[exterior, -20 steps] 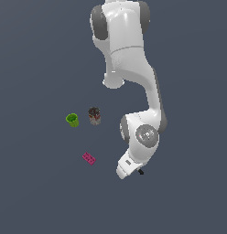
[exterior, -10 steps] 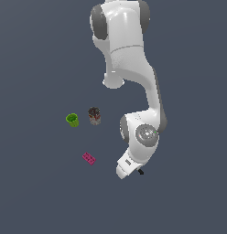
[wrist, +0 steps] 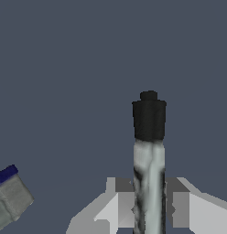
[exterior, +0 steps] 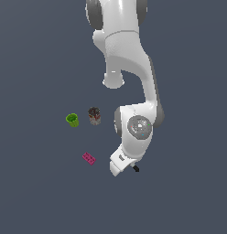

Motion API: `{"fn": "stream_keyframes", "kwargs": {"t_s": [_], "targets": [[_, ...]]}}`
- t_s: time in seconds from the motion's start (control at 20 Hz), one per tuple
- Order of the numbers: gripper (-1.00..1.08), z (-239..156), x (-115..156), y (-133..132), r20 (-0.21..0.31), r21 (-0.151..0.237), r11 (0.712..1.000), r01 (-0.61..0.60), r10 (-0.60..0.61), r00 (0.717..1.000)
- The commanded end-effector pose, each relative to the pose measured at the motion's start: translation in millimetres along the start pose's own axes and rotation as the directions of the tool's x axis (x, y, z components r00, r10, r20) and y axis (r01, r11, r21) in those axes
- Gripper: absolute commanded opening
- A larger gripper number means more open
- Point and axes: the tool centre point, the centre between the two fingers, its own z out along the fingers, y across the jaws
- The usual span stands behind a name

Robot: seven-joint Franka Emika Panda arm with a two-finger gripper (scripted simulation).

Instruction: Pick up a designated object from a clutter of objects.

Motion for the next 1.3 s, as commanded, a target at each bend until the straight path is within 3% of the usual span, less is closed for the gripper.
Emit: {"fn": "stream_keyframes", "kwargs": {"t_s": [0.0, 1.25], "targets": [[-1.0, -18, -10, 9, -0.001, -0.001, 1.0, -0.001, 0.001, 1.0], [-1.0, -266, -140, 135, -0.003, 0.0, 1.0, 0.001, -0.001, 1.0]]}}
